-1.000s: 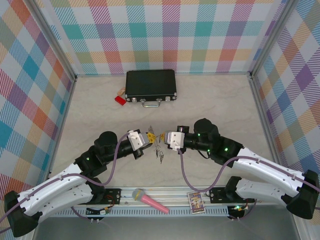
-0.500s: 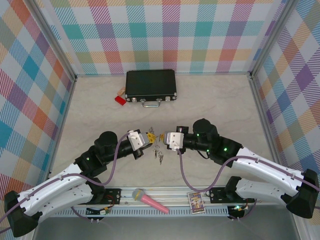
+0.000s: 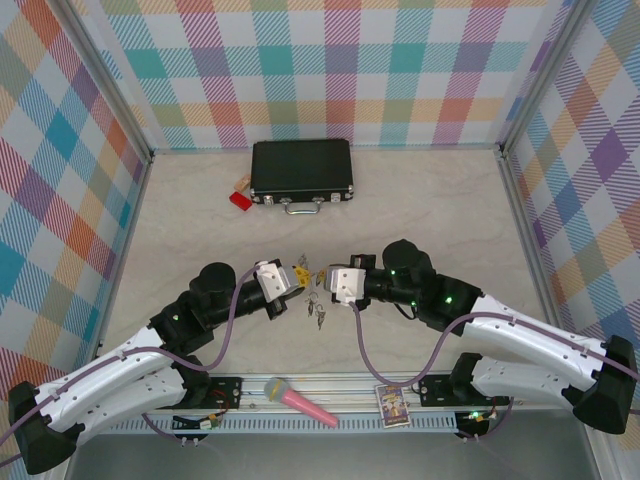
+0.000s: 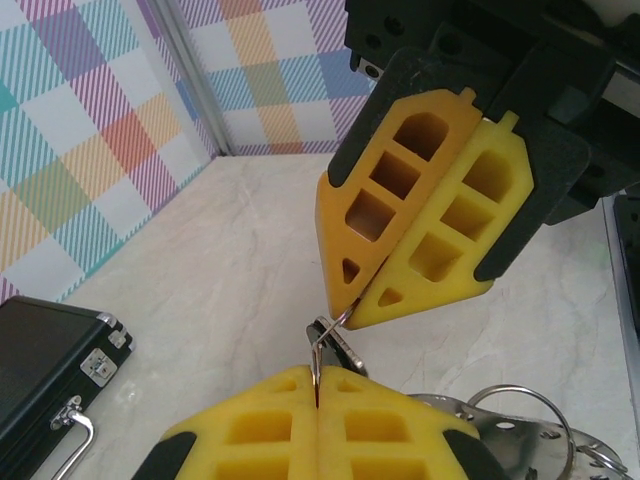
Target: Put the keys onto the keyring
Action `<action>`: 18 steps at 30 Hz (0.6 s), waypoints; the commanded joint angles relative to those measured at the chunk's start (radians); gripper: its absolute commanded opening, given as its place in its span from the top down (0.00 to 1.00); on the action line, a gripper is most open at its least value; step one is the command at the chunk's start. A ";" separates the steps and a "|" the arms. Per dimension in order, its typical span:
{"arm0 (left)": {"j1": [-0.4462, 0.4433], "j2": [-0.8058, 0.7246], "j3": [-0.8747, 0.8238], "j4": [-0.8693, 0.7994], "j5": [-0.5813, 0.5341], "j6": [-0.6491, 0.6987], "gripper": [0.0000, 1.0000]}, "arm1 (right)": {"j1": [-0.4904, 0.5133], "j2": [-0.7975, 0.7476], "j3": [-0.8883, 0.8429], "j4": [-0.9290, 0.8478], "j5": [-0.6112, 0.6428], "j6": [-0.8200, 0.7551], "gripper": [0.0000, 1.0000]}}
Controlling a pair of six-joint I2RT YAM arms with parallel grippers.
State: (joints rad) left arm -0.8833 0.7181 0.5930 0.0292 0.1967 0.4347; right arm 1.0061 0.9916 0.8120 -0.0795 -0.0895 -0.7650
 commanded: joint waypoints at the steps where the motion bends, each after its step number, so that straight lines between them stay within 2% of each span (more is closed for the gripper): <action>1: -0.015 -0.003 0.019 0.066 0.017 -0.013 1.00 | 0.025 0.012 0.003 0.003 -0.047 -0.016 1.00; 18: -0.013 -0.002 0.021 0.063 0.017 -0.015 1.00 | 0.053 0.030 0.012 0.003 -0.039 -0.031 1.00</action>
State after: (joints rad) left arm -0.8833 0.7189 0.5930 0.0116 0.1917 0.4313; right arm 1.0271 1.0073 0.8120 -0.0856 -0.0635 -0.7757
